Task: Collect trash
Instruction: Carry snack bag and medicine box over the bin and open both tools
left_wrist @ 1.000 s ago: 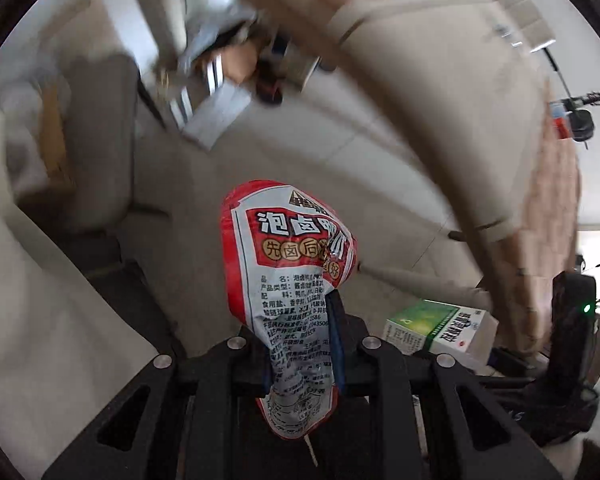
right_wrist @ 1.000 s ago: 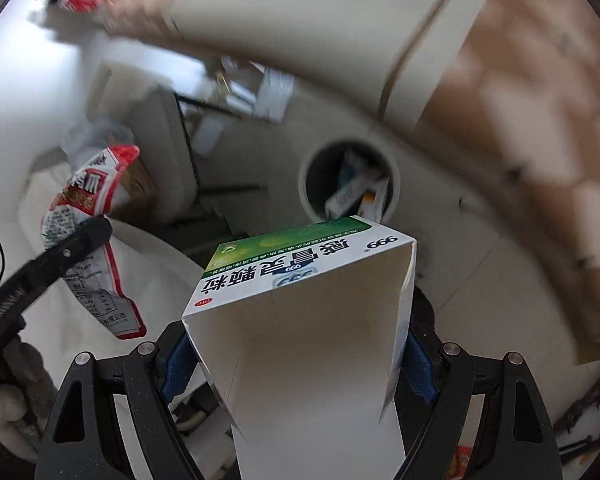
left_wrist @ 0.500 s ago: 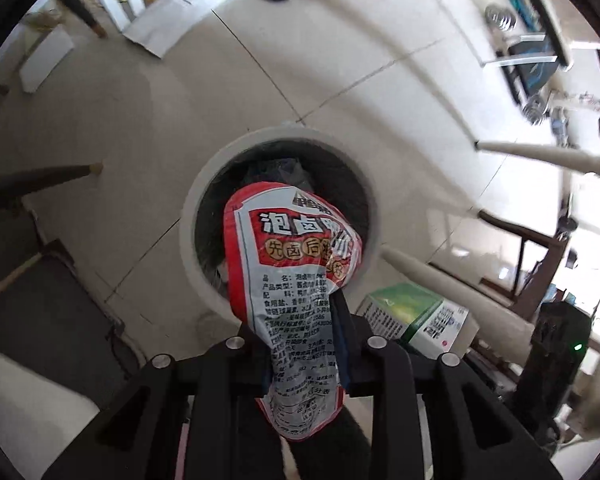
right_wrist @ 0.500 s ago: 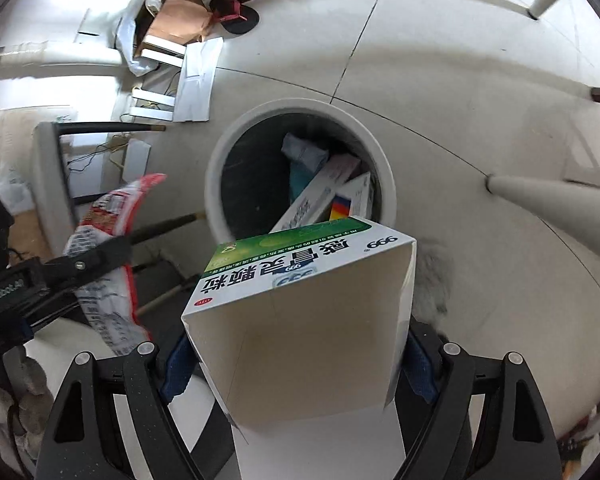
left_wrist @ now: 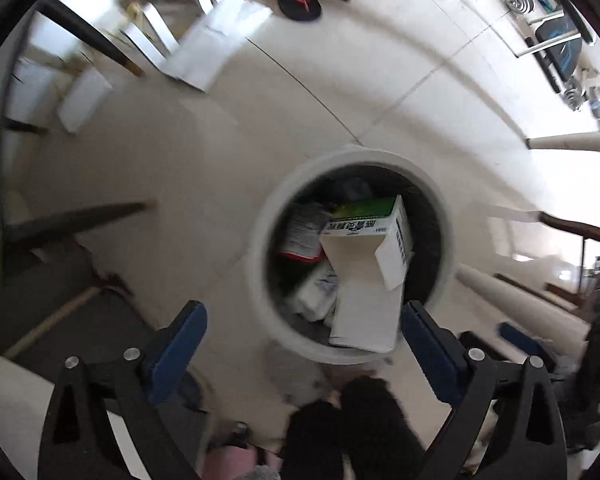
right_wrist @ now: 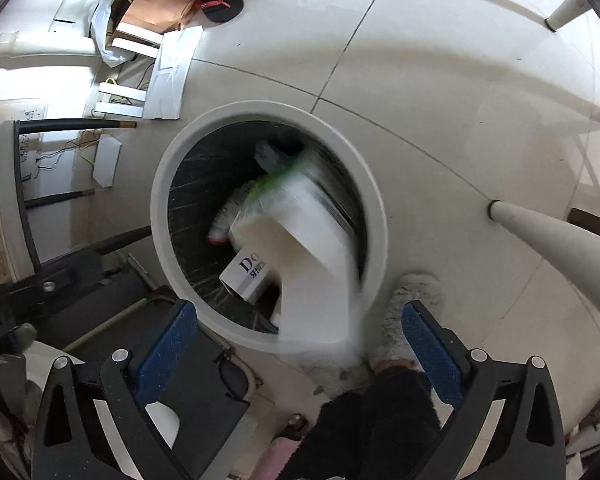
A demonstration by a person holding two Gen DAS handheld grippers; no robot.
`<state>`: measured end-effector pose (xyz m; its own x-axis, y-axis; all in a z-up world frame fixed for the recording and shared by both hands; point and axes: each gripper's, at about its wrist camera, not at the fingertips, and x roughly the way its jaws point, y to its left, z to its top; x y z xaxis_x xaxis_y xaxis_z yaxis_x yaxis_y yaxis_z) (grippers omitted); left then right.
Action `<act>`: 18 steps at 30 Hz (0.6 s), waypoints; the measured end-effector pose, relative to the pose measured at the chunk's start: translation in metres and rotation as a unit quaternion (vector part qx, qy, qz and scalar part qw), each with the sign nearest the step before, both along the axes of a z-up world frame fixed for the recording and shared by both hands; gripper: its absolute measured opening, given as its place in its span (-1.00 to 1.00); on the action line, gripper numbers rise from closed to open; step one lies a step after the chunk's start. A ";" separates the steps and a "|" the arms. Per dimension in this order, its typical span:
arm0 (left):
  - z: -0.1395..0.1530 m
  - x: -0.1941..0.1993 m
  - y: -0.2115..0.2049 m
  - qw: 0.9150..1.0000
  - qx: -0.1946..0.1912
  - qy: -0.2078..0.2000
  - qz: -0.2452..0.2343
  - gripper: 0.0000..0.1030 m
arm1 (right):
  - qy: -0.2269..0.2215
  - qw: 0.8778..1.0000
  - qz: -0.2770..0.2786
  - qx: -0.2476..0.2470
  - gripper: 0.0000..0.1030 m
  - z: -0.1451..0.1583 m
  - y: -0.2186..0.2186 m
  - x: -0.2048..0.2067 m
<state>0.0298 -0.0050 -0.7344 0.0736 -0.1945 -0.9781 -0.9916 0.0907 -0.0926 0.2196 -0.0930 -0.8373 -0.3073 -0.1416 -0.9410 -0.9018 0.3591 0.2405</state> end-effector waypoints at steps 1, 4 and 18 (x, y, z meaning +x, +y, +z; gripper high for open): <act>0.005 -0.003 -0.004 1.000 0.007 0.009 -0.003 0.93 | -0.011 1.000 0.008 0.003 1.00 0.007 -0.002 -0.002; 0.029 -0.010 -0.018 0.999 0.033 0.022 0.000 0.93 | -0.028 0.999 0.026 0.007 1.00 0.028 -0.010 -0.009; 0.171 -0.028 -0.089 0.995 0.085 0.042 0.017 0.93 | -0.101 0.991 0.047 0.073 1.00 0.187 -0.053 -0.027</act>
<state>0.0013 -0.0938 -0.5631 -0.0055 -0.0237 -0.9997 -0.9979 0.0640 0.0040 0.1929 -0.1462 -0.6507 -0.1020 -0.0188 -0.9946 -0.9646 0.2461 0.0943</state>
